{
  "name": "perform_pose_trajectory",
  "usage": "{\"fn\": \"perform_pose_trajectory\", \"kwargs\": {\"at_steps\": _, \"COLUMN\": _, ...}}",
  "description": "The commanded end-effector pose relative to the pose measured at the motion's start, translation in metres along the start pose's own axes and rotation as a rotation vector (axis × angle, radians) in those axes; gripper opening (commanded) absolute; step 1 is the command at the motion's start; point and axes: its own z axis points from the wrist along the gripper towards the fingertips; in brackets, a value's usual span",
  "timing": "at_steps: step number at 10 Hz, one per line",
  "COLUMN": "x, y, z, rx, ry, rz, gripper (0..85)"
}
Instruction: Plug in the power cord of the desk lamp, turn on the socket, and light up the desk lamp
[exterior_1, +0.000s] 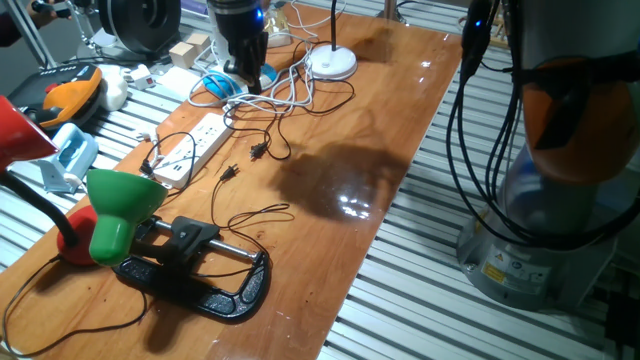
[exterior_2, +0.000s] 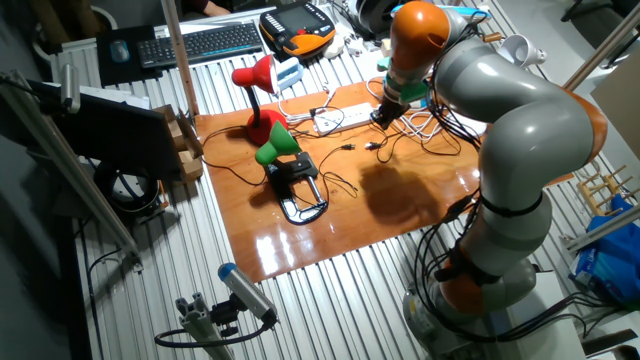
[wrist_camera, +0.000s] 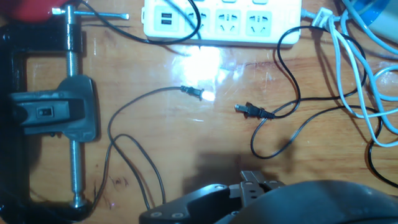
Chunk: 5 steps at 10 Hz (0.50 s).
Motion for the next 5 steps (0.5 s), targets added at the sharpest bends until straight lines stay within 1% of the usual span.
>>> {"fn": "perform_pose_trajectory", "kwargs": {"at_steps": 1, "x": -0.0021, "y": 0.0009, "z": 0.003, "rx": -0.001, "ry": -0.004, "rz": 0.001, "gripper": 0.0}}
{"fn": "perform_pose_trajectory", "kwargs": {"at_steps": 3, "x": -0.0054, "y": 0.004, "z": 0.008, "rx": -0.004, "ry": -0.01, "rz": 0.004, "gripper": 0.0}}
{"fn": "perform_pose_trajectory", "kwargs": {"at_steps": 5, "x": -0.0092, "y": 0.0083, "z": 0.0075, "rx": -0.002, "ry": -0.01, "rz": 0.011, "gripper": 0.0}}
